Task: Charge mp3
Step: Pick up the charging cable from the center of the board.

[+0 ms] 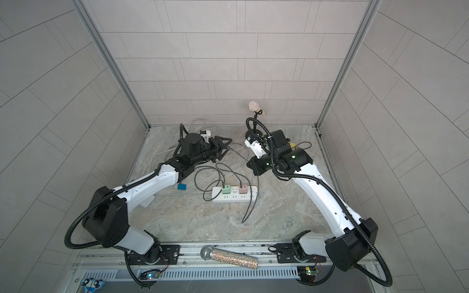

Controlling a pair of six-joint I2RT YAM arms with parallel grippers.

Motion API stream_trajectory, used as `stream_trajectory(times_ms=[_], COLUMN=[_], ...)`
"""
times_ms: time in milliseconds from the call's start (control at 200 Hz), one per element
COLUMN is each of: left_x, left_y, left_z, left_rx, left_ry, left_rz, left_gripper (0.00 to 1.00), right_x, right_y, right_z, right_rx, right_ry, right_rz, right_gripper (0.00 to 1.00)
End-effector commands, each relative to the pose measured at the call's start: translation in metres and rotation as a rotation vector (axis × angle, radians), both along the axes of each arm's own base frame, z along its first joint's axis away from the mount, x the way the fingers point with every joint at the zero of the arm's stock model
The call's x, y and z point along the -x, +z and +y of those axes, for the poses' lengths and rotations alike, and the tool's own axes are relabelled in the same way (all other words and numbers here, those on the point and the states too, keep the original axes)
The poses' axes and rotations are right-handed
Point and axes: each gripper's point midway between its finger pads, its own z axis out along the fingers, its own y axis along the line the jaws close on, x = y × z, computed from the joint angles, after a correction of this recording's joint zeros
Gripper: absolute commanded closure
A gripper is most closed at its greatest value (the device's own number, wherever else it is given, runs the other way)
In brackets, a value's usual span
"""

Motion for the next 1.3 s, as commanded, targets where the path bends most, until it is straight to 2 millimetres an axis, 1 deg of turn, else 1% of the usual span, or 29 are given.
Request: stream_trajectory(times_ms=[0,90,140,345,445,535,595,685,721,786,841,916,931,976,996,1016,1036,1076,1126,1131,1176,1231,1291], left_x=[0.001,0.001,0.001,0.003,0.003,0.003,0.003,0.003,0.004,0.003,0.003,0.002,0.002,0.001,0.000,0.000,0.000,-0.001,0.000,0.000,0.003,0.006,0.009], left_y=[0.010,0.011,0.008,0.003,0.003,0.003,0.001,0.001,0.001,0.002,0.005,0.015,0.015,0.026,0.031,0.035,0.041,0.045,0.059,0.061,0.071,0.082,0.092], left_z=[-0.004,-0.005,-0.006,-0.010,-0.013,-0.015,-0.015,-0.015,-0.015,-0.015,-0.014,-0.013,-0.013,-0.011,-0.010,-0.008,-0.006,-0.001,0.002,0.003,0.002,0.000,-0.003], left_rx=[0.019,0.025,0.024,0.029,0.033,0.035,0.034,0.036,0.038,0.043,0.050,0.064,0.065,0.086,0.096,0.103,0.111,0.116,0.135,0.137,0.152,0.172,0.193], left_ry=[-0.016,-0.020,-0.022,-0.034,-0.043,-0.049,-0.047,-0.045,-0.047,-0.042,-0.039,-0.028,-0.027,-0.017,-0.010,0.002,0.012,0.038,0.062,0.064,0.070,0.073,0.067], left_rz=[-0.015,-0.018,-0.012,0.004,0.005,0.006,0.010,0.009,0.007,0.002,-0.015,-0.057,-0.064,-0.124,-0.153,-0.179,-0.211,-0.257,-0.334,-0.343,-0.401,-0.460,-0.508], left_gripper=[0.50,0.57,0.59,0.63,0.64,0.68,0.73,0.84,0.89,1.00,1.00,1.00,1.00,1.00,1.00,1.00,1.00,1.00,1.00,1.00,1.00,1.00,1.00], right_x=[0.000,-0.001,-0.002,-0.005,-0.006,-0.007,-0.007,-0.006,-0.006,-0.005,-0.004,-0.003,-0.004,-0.005,-0.008,-0.009,-0.011,-0.012,-0.010,-0.010,-0.005,-0.005,-0.005], right_y=[0.004,0.002,0.003,0.001,0.000,0.000,-0.001,-0.001,-0.002,-0.004,-0.005,0.000,0.003,0.015,0.022,0.030,0.039,0.060,0.089,0.094,0.116,0.120,0.115], right_z=[-0.001,-0.002,-0.002,-0.001,0.001,0.002,0.002,0.003,0.004,0.003,0.002,0.004,0.005,0.005,0.002,-0.001,-0.001,0.002,0.010,0.011,0.021,0.022,0.029], right_rx=[0.037,0.045,0.049,0.057,0.061,0.065,0.072,0.077,0.080,0.097,0.099,0.063,0.048,0.001,-0.035,-0.079,-0.141,-0.295,-0.532,-0.563,-0.760,-0.888,-0.929], right_ry=[0.023,0.023,0.022,0.021,0.022,0.024,0.026,0.029,0.032,0.031,0.029,0.013,0.002,-0.041,-0.104,-0.165,-0.205,-0.276,-0.335,-0.335,-0.348,-0.438,-0.445], right_rz=[-0.032,-0.032,-0.035,-0.033,-0.033,-0.035,-0.035,-0.042,-0.045,-0.053,-0.051,-0.055,-0.057,-0.065,-0.048,-0.030,-0.023,-0.015,0.001,-0.002,0.005,0.071,0.126], right_gripper=[1.00,1.00,1.00,1.00,1.00,1.00,1.00,1.00,1.00,1.00,1.00,1.00,0.97,0.74,0.64,0.57,0.53,0.48,0.40,0.39,0.37,0.37,0.37])
